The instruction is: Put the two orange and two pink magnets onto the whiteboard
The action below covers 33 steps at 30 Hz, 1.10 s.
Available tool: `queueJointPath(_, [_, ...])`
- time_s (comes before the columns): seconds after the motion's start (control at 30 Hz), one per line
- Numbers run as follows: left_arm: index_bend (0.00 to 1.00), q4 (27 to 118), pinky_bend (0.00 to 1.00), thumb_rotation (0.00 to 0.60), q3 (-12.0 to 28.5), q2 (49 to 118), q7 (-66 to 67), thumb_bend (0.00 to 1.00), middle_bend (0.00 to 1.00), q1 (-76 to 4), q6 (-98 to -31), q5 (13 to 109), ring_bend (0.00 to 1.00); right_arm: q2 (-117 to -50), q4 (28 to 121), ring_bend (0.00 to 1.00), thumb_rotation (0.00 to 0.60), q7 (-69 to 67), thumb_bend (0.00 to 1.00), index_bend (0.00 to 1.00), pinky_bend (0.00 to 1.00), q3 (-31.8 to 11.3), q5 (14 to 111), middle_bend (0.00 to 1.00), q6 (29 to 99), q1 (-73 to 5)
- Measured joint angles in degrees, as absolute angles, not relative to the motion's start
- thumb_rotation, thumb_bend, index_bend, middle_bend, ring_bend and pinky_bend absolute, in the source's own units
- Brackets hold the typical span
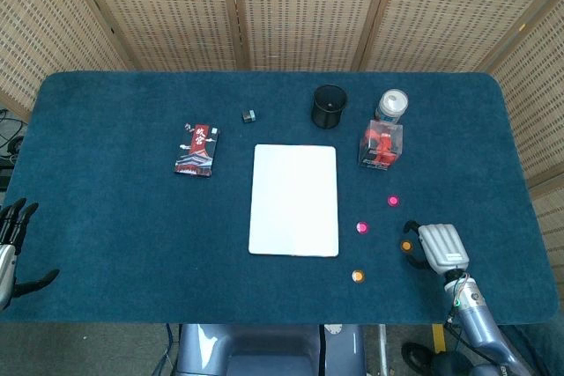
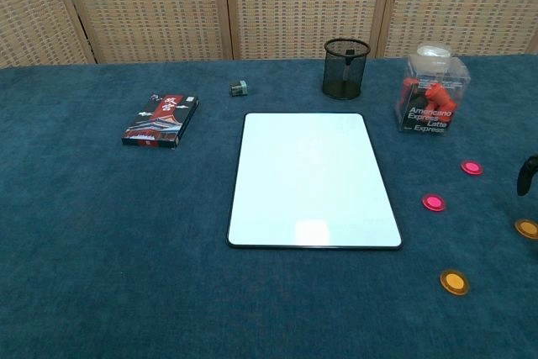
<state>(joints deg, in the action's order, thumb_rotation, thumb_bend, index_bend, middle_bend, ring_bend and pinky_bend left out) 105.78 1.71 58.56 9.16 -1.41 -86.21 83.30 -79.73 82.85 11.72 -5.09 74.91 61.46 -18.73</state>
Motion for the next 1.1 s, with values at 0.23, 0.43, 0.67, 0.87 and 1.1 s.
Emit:
queueJointPath(0.23, [0.0,105.9,0.0,0.6,1.6,58.7,9.7,0.08,0.0,-1.5,-86.1,83.3,0.0,-80.3,81.3,1.0,0.6,11.0,0.31,0.4,1.0,-4.9,73.7,0.94,60.2,-19.2])
queueJointPath(0.43, [0.0,106.0,0.0,0.6,1.5,58.8,9.7,0.08,0.0,-1.4,-86.3,83.4,0.0,-81.1,80.3,1.0,0.6,10.8,0.31,0.4,1.0,-4.7,73.0,0.94,59.3,-19.9])
queueJointPath(0.67, [0.0,105.9,0.0,0.6,1.5,58.8,9.8,0.08,0.0,-1.6,-86.1,83.3,0.0,-82.7,78.7,1.0,0.6,11.3,0.31,0.4,1.0,-4.8,72.1,0.94,58.8,-20.6])
queueJointPath(0.87, [0.0,105.9,0.0,0.6,1.5,58.8,9.7,0.08,0.0,-1.5,-86.2,83.3,0.0,-83.3,78.1,1.0,0.6,11.9,0.31,0.4,1.0,-5.1,70.7,0.94,58.1,-21.1])
queueJointPath(1.1, [0.0,105.9,0.0,0.6,1.5,58.9,9.8,0.08,0.0,-1.5,-86.3,83.3,0.0,-83.6,78.1,1.0,0.6,13.1,0.31,0.4,1.0,-4.9,69.6,0.94,57.1,-21.7])
